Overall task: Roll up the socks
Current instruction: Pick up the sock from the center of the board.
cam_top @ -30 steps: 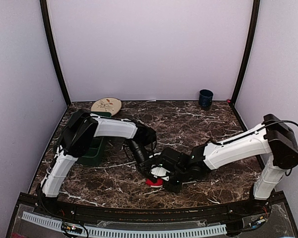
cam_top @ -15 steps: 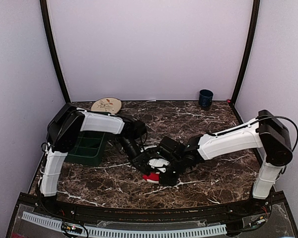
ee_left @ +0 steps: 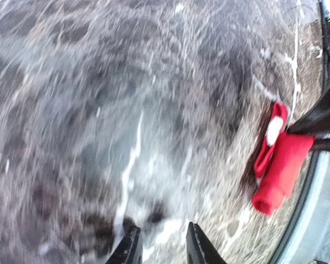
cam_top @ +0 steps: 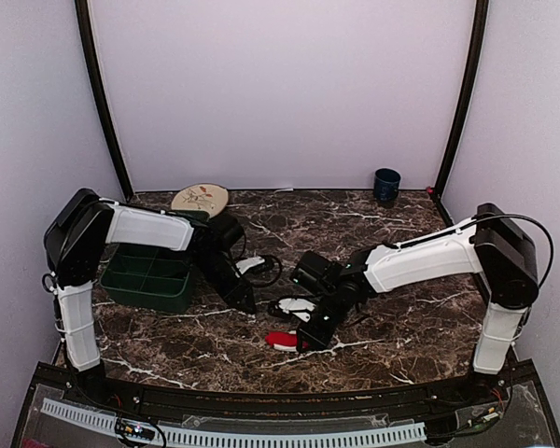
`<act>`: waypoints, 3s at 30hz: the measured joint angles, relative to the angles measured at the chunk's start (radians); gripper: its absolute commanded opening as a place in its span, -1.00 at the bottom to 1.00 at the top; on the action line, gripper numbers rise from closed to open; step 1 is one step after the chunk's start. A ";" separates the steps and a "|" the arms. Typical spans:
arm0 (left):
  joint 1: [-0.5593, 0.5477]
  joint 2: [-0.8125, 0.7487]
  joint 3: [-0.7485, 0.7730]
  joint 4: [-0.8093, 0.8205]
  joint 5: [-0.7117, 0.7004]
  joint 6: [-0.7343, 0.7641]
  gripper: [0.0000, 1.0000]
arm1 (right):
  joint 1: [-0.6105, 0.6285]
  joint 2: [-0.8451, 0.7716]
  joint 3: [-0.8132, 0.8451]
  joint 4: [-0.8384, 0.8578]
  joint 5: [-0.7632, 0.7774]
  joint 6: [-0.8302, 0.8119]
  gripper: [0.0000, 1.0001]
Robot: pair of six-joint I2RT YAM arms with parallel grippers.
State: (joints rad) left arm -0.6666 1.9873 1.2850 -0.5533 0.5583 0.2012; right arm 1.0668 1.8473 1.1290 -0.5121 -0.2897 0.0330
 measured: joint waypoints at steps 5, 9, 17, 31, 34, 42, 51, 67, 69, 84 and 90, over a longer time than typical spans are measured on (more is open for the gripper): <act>-0.026 -0.167 -0.193 0.172 -0.121 -0.003 -0.23 | -0.053 0.059 0.074 -0.050 -0.098 0.012 -0.97; -0.101 -0.349 -0.363 0.351 -0.240 0.009 -0.16 | -0.100 0.116 0.134 -0.080 -0.193 0.026 -0.97; -0.287 -0.443 -0.513 0.574 -0.413 0.089 -0.09 | -0.143 0.178 0.189 -0.137 -0.337 0.034 -0.97; -0.422 -0.427 -0.520 0.671 -0.513 0.241 -0.03 | -0.155 0.192 0.190 -0.175 -0.405 0.034 -0.98; -0.440 -0.413 -0.516 0.665 -0.513 0.272 -0.03 | -0.161 0.192 0.190 -0.178 -0.412 0.034 -0.98; -0.486 -0.356 -0.482 0.653 -0.518 0.328 -0.03 | -0.170 0.208 0.204 -0.195 -0.430 0.028 -0.98; -0.491 -0.259 -0.423 0.637 -0.544 0.370 -0.03 | -0.173 0.214 0.206 -0.197 -0.447 0.024 -0.99; -0.493 -0.162 -0.314 0.567 -0.577 0.420 -0.63 | -0.182 0.224 0.217 -0.225 -0.462 0.001 -0.99; -0.493 -0.147 -0.288 0.538 -0.570 0.423 -0.85 | -0.187 0.224 0.217 -0.232 -0.462 0.001 -0.99; -0.492 -0.138 -0.242 0.461 -0.544 0.385 -1.00 | -0.206 0.160 0.155 -0.166 -0.462 0.054 -0.03; -0.481 -0.158 -0.242 0.409 -0.540 0.337 -1.00 | -0.230 0.059 0.057 -0.106 -0.457 0.107 -0.02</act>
State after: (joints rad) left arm -1.1477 1.8297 1.0431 -0.1444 0.0185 0.5385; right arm 0.8368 1.9064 1.1862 -0.6182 -0.7467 0.1398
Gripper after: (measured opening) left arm 0.098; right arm 0.488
